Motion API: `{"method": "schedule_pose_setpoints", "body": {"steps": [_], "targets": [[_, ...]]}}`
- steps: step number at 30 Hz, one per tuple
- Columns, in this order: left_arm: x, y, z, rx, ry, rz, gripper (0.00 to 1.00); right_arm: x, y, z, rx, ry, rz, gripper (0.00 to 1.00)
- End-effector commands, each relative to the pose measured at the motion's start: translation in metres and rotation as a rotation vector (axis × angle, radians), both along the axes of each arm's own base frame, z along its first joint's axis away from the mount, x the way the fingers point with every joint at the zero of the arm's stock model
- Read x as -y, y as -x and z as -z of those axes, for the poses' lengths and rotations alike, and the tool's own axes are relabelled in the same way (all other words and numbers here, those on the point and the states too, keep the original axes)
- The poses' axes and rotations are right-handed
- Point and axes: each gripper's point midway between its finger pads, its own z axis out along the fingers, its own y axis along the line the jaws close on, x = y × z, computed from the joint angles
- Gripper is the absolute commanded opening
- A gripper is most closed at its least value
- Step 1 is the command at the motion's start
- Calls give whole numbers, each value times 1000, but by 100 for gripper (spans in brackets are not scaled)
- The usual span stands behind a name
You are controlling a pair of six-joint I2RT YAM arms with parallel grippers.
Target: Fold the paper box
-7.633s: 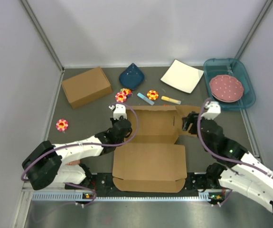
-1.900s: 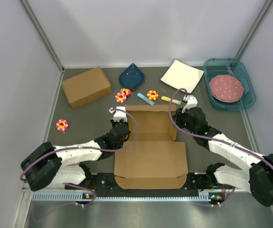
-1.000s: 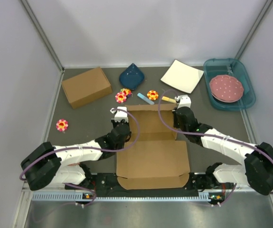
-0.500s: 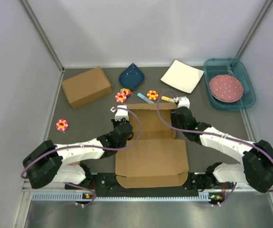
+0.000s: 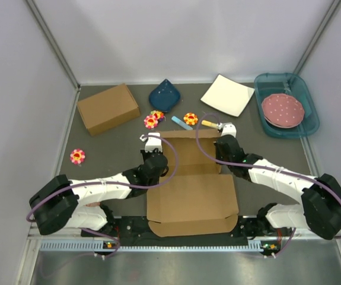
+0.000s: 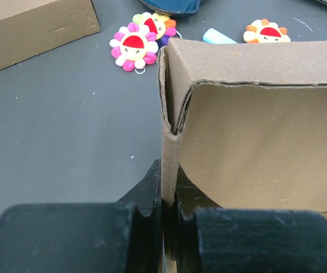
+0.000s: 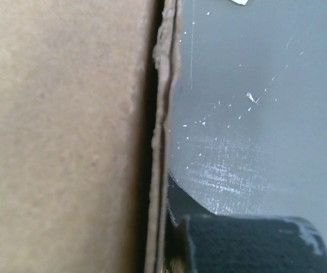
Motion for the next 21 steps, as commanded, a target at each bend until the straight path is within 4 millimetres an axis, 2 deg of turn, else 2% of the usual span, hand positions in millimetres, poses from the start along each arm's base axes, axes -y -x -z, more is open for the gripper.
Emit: {"method": "schedule_pose_setpoints", "body": {"steps": [1, 2, 5, 7, 9, 12, 17, 19, 20, 21], "targets": [[10, -8, -24, 50, 79, -20, 0, 1, 3, 3, -4, 35, 1, 0], [10, -8, -25, 51, 82, -19, 0, 0, 4, 2, -3, 23, -1, 0], [10, -8, -23, 50, 75, -23, 0, -12, 7, -3, -14, -30, -44, 35], [10, -8, -23, 50, 76, -25, 0, -18, 10, -2, -30, -52, -69, 41], [9, -8, -22, 48, 72, -26, 0, -18, 13, 2, -43, -53, -78, 39], [9, -7, -21, 48, 72, -28, 0, -15, 15, 10, -60, -41, -72, 0], [9, -7, -20, 55, 84, -28, 0, -10, 16, 9, -29, -51, -52, 0], [9, -7, -21, 76, 106, -23, 0, -13, 8, -4, 59, -94, -53, 0], [9, -7, -25, 115, 140, -13, 0, -9, 12, -4, 93, -109, -58, 0], [8, -7, -27, 136, 156, -7, 0, -15, 3, -22, 190, -168, -59, 0]]}}
